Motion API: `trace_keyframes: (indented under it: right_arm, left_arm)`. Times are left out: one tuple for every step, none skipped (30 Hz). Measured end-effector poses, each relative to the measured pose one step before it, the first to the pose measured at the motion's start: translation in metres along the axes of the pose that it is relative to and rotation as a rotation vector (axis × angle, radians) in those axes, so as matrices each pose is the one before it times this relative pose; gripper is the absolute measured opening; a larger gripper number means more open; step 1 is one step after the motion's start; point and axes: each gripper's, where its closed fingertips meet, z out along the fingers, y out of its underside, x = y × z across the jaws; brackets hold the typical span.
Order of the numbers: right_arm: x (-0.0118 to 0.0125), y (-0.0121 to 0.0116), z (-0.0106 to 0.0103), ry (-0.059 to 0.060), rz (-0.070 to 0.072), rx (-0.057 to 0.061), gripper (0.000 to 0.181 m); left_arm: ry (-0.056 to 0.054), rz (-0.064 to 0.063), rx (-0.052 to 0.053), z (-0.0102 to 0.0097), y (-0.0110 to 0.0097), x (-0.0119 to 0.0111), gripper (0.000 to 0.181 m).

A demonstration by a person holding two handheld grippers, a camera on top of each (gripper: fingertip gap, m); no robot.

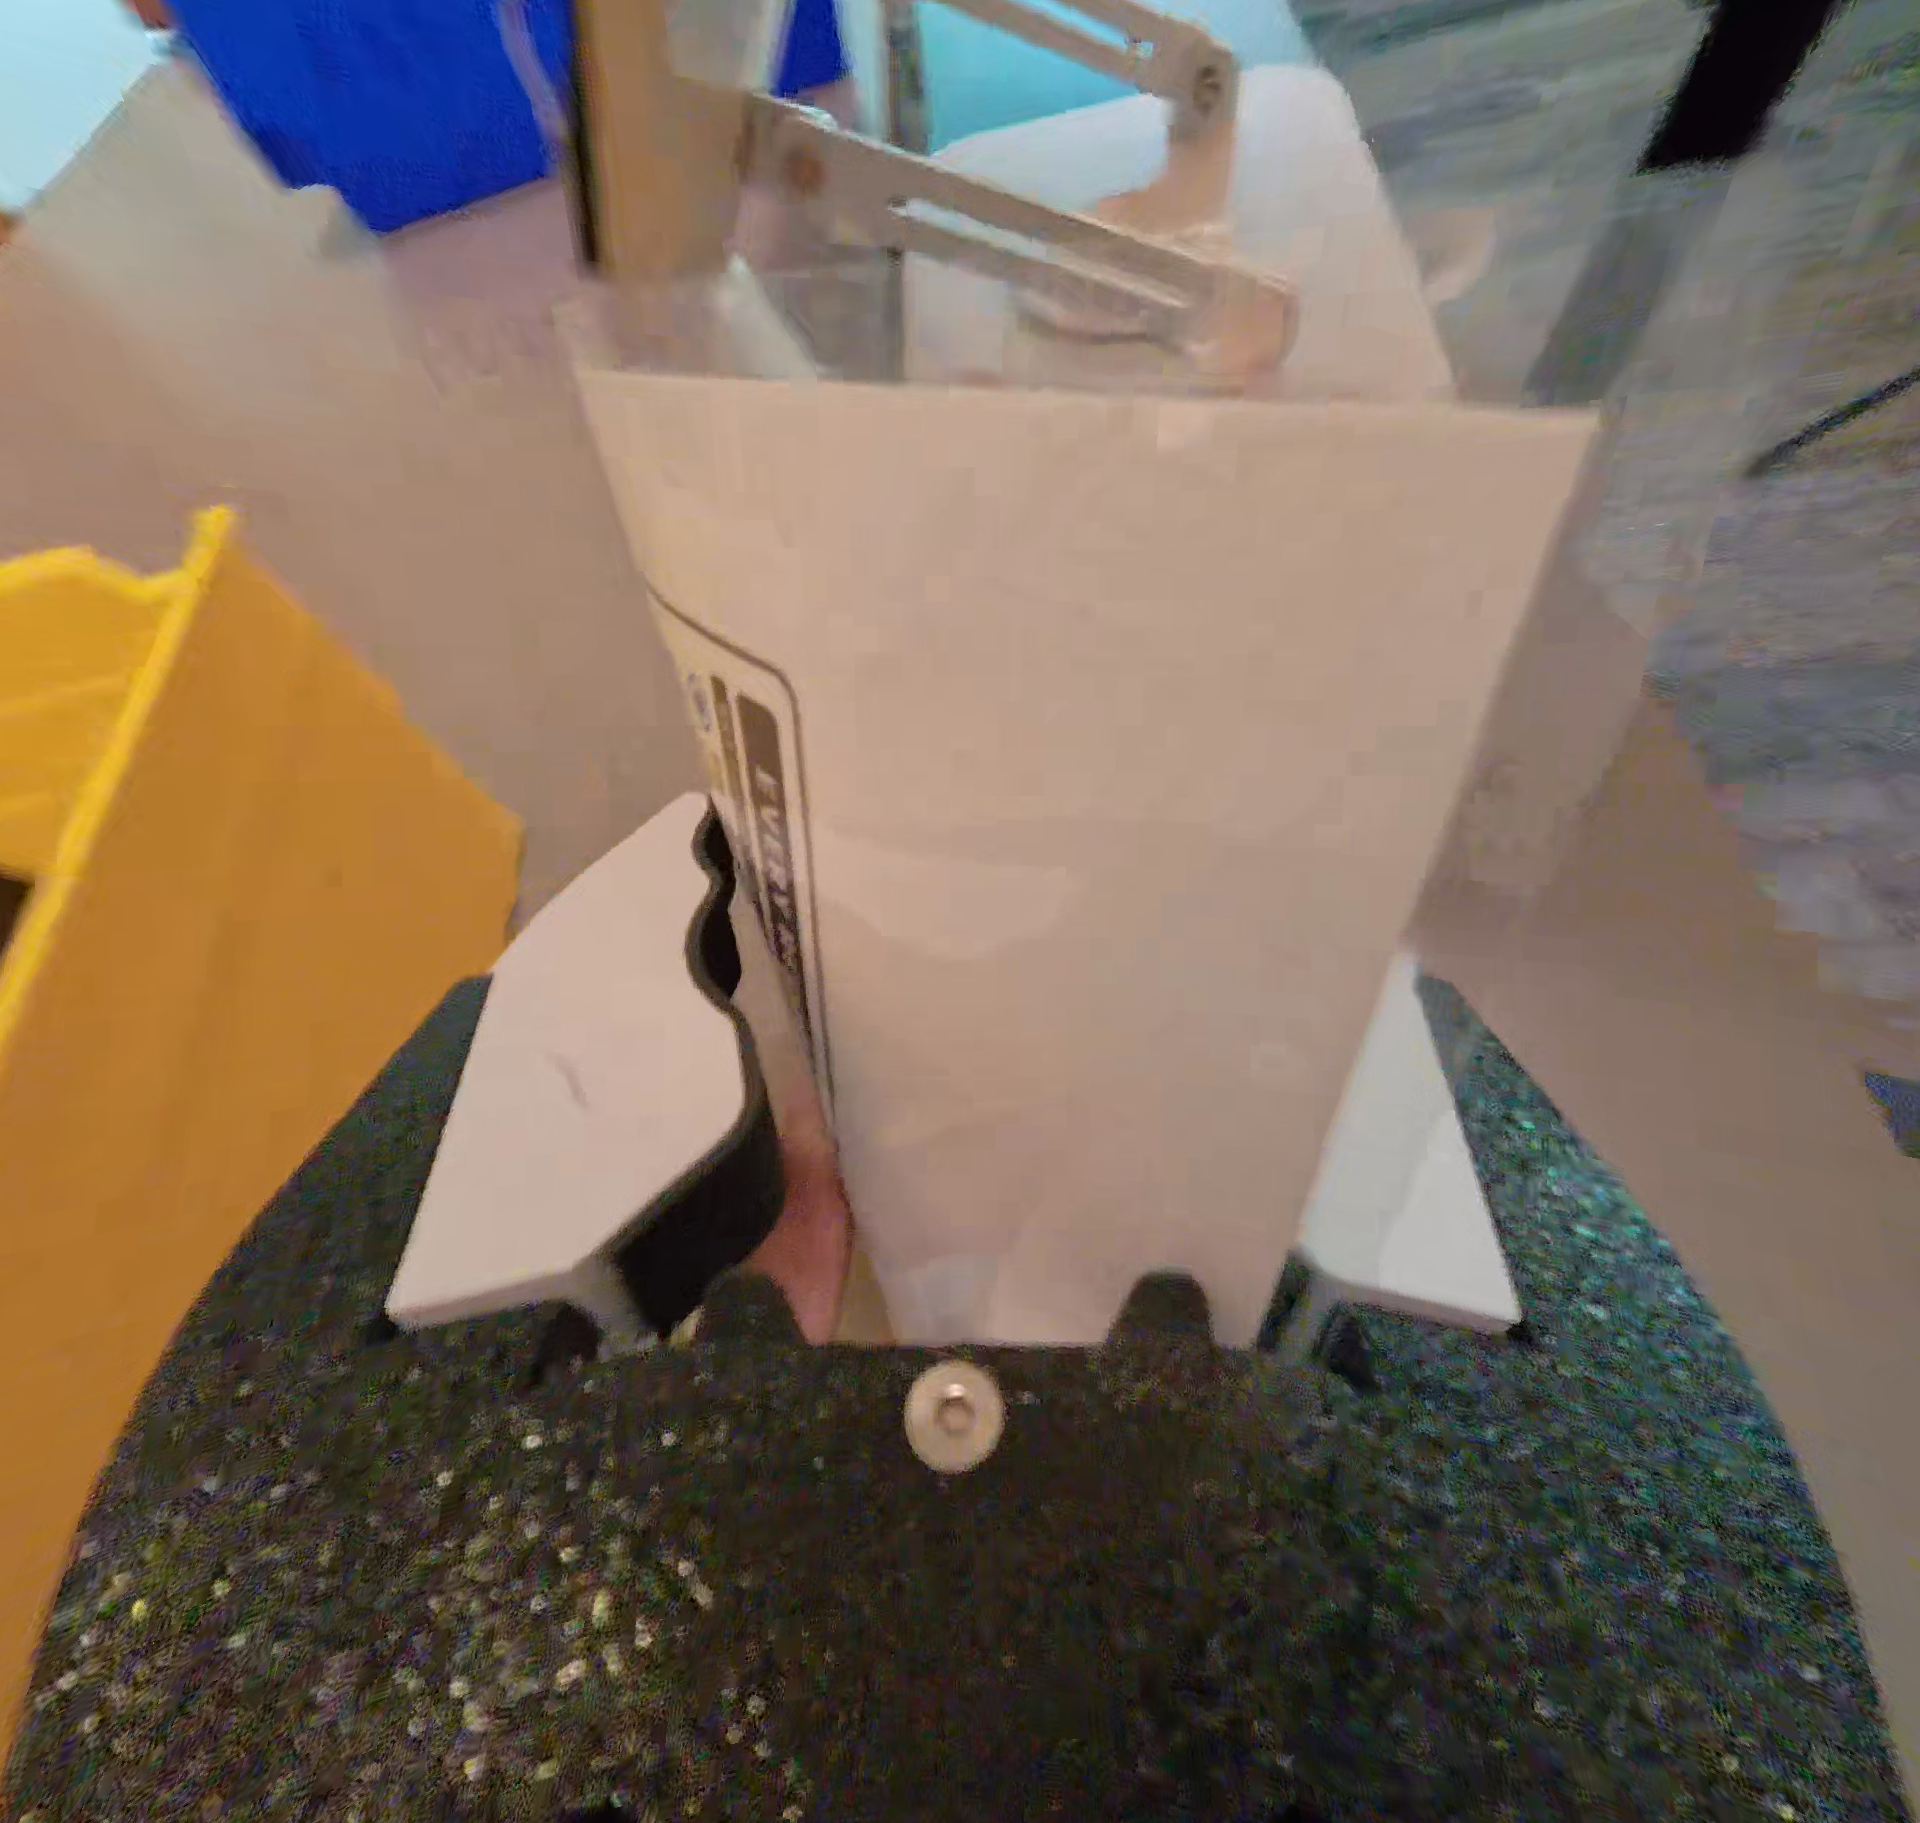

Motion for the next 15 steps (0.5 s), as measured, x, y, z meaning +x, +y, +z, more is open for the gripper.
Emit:
trace_keyframes:
  right_arm:
    - [-0.00066, -0.00004, 0.00052, -0.0037, 0.0019, 0.0004, 0.067]
    - [-0.00039, 0.00034, 0.00047, -0.0027, -0.0018, -0.0030, 0.067]
    - [0.00001, 0.00027, 0.00017, -0.0001, -0.0041, -0.0031, 0.067]
    - [0.00013, -0.00003, -0.00007, 0.0002, -0.0024, -0.0009, 0.067]
    - [0.00014, -0.00013, -0.00025, -0.0004, 0.0015, 0.0014, 0.067]
    - [-0.00001, 0.00049, -0.00008, -0.0019, 0.0035, 0.0009, 0.067]
    - [-0.00033, 0.00113, -0.00003, -0.0034, 0.0020, -0.0033, 0.067]
    - [-0.00024, 0.00127, -0.00026, -0.0016, -0.0013, -0.0043, 0.067]
    - [-0.00037, 0.00085, -0.00056, -0.0015, -0.0029, -0.0020, 0.067]
    - [-0.00014, 0.00069, -0.00053, -0.0009, -0.0007, -0.0009, 0.067]
    - [-0.00003, 0.00065, -0.00036, -0.0008, 0.0029, -0.0001, 0.067]
    - [0.00003, 0.00068, -0.00010, -0.0021, 0.0041, 0.0000, 0.067]
    - [0.00001, 0.00073, 0.00017, -0.0022, 0.0022, -0.0019, 0.067]
    - [0.00028, 0.00052, 0.00008, -0.0012, -0.0005, -0.0026, 0.067]
    - [0.00008, 0.00009, 0.00014, -0.0024, -0.0021, -0.0017, 0.067]
  left_arm:
    - [0.0560, 0.0187, -0.0388, 0.00330, 0.00507, 0.01037, 0.092]
    - [0.0012, 0.0192, -0.0405, 0.00245, 0.00505, 0.00124, 0.092]
    - [-0.0188, 0.0162, -0.0091, 0.00091, 0.00089, -0.00227, 0.087]
    - [0.0001, -0.0073, 0.0033, 0.00019, -0.00044, -0.00070, 0.087]
    - [0.0061, -0.0290, 0.0120, -0.00114, -0.00163, -0.00005, 0.085]
    - [-0.0069, -0.0194, 0.0134, -0.00263, -0.00183, -0.00134, 0.085]
    - [-0.0292, 0.0072, 0.0163, -0.00402, -0.00167, -0.00330, 0.084]
    - [-0.0284, 0.0213, 0.0222, -0.00473, -0.00134, -0.00175, 0.081]
    - [-0.0205, 0.0221, 0.0232, -0.00472, -0.00075, 0.00099, 0.083]
    - [-0.0047, 0.0209, 0.0369, -0.00520, -0.00228, 0.00439, 0.082]
    - [0.0113, 0.0185, 0.0257, -0.00447, -0.00121, 0.00715, 0.085]
    - [0.0047, 0.0254, 0.0104, -0.00367, 0.00042, 0.00491, 0.090]
    - [0.0081, 0.0263, 0.0021, -0.00332, 0.00152, 0.00302, 0.092]
    - [0.0084, 0.0101, 0.0010, -0.00328, 0.00186, 0.00091, 0.093]
    - [0.0203, -0.0055, 0.0060, -0.00335, 0.00126, 0.00062, 0.094]
